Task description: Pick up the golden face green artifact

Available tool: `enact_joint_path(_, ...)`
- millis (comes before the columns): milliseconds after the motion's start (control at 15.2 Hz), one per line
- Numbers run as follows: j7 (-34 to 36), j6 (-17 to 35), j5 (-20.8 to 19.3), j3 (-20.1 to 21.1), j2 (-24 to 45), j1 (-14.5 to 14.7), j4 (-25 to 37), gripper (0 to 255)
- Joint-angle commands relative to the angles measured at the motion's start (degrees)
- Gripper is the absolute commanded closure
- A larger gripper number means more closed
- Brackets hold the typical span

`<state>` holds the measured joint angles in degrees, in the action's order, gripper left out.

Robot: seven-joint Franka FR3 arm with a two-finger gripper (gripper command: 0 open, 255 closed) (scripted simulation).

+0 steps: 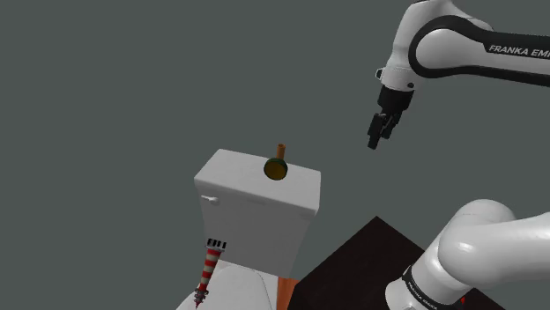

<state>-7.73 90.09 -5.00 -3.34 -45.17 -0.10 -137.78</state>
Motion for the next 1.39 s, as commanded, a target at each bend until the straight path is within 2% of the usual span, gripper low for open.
enact_joint_path(0, 0.00, 0.00, 0.00, 0.00, 0.00, 0.00, 0.00, 0)
enact_joint_path(660, 2.82, 14.20, 0.00, 2.66, 21.15, 1.78, 5.15, 0)
enact_joint_path(1320, 5.75, 22.32, -1.85, 4.85, 43.86, 3.01, 17.79, 0)
